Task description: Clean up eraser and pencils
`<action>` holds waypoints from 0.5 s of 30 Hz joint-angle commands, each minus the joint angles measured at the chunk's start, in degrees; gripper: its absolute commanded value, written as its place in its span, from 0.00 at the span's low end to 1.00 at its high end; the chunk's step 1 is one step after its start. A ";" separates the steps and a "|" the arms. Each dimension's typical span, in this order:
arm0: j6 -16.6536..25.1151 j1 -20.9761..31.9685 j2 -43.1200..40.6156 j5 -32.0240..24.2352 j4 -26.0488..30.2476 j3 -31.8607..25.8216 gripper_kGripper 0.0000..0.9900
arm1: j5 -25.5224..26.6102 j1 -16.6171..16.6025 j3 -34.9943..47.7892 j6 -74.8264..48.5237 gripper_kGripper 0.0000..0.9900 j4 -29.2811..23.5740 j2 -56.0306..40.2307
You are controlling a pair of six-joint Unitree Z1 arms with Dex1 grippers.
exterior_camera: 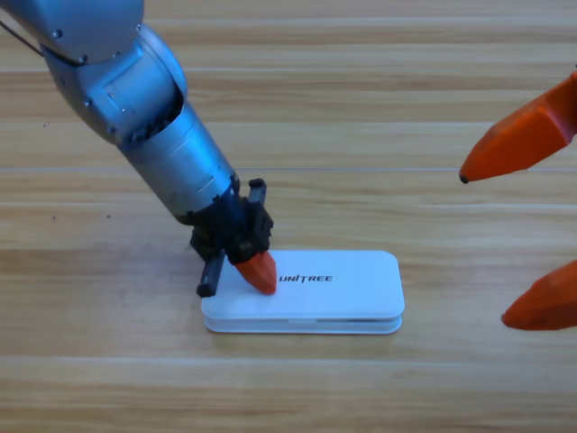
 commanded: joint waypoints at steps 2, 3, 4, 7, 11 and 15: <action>0.56 -1.37 3.66 0.72 -1.53 2.23 0.00 | 0.46 -1.53 0.12 -0.56 0.99 0.77 2.27; 0.64 -1.29 3.75 0.72 -1.62 2.40 0.00 | 0.46 -1.53 0.12 -0.56 0.99 0.77 2.35; 0.64 -1.37 3.83 0.72 -1.71 2.49 0.00 | 0.46 -1.53 0.12 -0.56 0.99 0.77 2.35; 0.73 -1.46 3.83 0.81 -1.97 2.75 0.00 | 0.55 -1.53 0.04 -0.56 0.99 0.86 2.44; 0.73 -1.46 4.18 0.72 -2.85 3.63 0.00 | 0.46 -1.53 -0.14 -0.65 0.99 0.95 2.53; 0.82 -1.46 4.62 0.72 -4.43 5.04 0.00 | 0.55 -1.53 -0.14 -0.83 0.99 1.13 2.79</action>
